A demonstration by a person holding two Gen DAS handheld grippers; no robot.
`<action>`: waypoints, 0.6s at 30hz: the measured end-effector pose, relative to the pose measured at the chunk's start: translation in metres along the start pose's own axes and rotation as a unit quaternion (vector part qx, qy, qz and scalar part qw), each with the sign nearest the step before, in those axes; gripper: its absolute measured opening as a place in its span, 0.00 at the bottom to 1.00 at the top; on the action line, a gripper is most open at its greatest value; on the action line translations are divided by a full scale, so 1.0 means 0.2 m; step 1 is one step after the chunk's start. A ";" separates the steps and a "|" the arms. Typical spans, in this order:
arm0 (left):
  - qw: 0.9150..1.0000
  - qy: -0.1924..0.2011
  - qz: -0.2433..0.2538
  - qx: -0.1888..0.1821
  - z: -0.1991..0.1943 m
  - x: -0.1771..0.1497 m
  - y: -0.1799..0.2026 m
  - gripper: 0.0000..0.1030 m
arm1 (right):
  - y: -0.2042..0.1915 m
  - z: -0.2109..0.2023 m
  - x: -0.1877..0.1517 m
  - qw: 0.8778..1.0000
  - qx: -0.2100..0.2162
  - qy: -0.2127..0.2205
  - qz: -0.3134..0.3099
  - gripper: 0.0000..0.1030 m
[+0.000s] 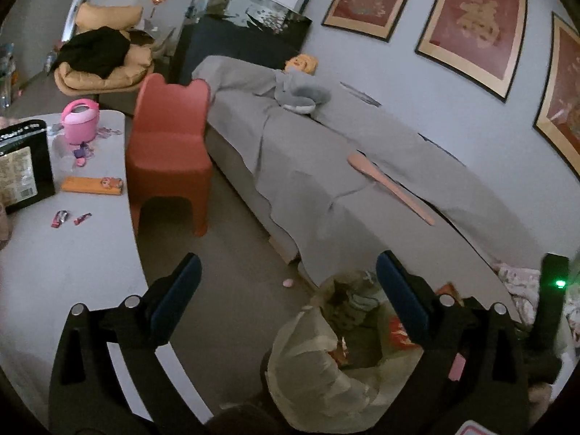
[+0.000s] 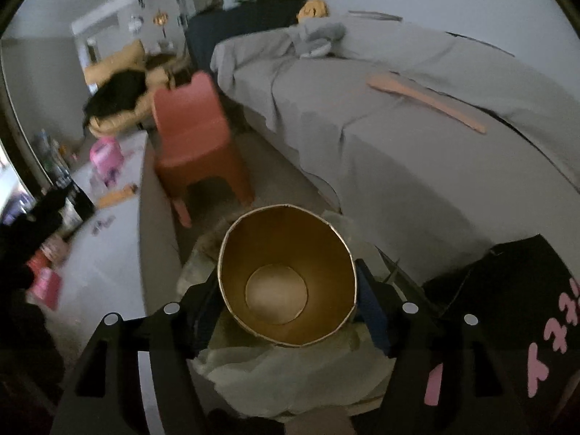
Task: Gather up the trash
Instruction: 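Grasp the red snack packet with the left gripper while the right gripper carries the cup to the trash bag, then release the cup and packet into the yellow trash bag with both grippers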
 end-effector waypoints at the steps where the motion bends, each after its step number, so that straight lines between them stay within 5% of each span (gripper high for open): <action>1: 1.000 -0.003 0.003 -0.004 0.02 -0.01 0.01 0.90 | 0.00 0.00 0.00 1.000 -0.005 0.003 -0.004 0.69; 10: 0.999 -0.033 0.018 -0.035 0.10 -0.10 0.14 0.90 | 0.18 -0.19 -0.09 0.999 -0.030 0.025 0.004 0.74; 18: 0.991 -0.062 0.067 -0.097 0.09 -0.25 0.46 0.90 | 0.52 -0.54 -0.32 0.990 -0.136 0.038 0.010 0.74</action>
Point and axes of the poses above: each gripper's, at about its wrist camera, not at the fingertips, and z roughly the way its jaws point, y to its right, x to its top, the point moved 10 cm from there along z, roughly the way its jaws point, and after that the axes turned 4 degrees about -x, right-handed, at the moved point
